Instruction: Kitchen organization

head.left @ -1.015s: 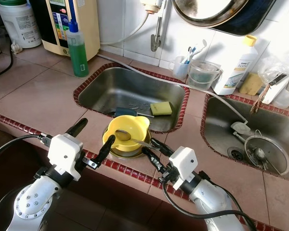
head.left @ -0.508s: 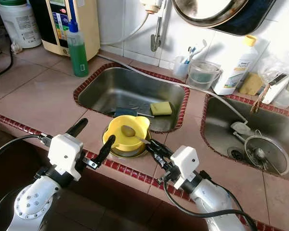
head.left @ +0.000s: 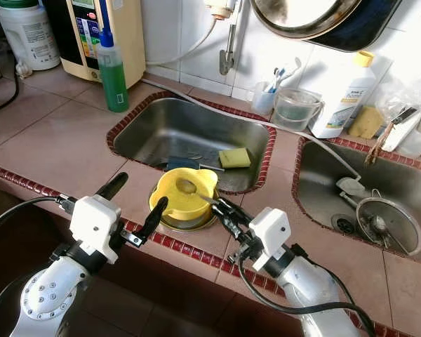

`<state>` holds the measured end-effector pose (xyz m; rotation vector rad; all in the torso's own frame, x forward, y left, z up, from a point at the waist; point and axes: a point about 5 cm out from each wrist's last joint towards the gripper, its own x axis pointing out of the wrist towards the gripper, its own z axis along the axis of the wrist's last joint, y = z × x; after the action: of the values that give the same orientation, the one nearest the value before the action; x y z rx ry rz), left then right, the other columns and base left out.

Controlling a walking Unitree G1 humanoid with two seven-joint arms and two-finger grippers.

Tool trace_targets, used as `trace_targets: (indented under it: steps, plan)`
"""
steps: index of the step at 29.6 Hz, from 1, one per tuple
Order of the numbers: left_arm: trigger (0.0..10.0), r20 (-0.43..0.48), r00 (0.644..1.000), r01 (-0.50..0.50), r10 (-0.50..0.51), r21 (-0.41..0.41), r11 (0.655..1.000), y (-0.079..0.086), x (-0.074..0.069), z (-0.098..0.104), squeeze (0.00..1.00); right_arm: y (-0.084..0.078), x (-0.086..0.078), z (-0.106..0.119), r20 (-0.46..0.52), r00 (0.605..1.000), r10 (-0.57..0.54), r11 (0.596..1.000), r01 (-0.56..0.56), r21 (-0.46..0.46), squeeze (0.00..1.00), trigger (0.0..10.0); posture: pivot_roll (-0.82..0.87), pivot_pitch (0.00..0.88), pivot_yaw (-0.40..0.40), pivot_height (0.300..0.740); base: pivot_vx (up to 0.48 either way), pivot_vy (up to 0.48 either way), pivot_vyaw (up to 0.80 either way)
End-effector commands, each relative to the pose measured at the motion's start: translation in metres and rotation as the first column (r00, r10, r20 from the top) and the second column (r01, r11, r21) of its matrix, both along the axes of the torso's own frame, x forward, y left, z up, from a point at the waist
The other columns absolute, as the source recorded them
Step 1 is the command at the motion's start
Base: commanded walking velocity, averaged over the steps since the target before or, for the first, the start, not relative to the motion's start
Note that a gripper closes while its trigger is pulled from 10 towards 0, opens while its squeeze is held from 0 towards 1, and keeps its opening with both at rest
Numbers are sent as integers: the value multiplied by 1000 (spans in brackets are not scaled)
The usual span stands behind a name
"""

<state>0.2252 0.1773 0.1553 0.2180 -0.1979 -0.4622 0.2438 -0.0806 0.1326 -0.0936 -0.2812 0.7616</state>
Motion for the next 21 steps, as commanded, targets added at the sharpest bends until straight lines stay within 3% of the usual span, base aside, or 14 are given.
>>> trace_targets:
  steps: [1,21]
  plan:
    - [10000,8,1000,4,-4,0,1000,-3,0,2,0,-2,3,13,43,999,-17,1000,15,27,0,0,-125,75,-72,740,0,0,0]
    - [10000,25,1000,13,-13,-17,1000,-4,3,8,0,-1,2,24,70,997,-14,999,10,50,0,0,-124,59,-74,740,0,0,0]
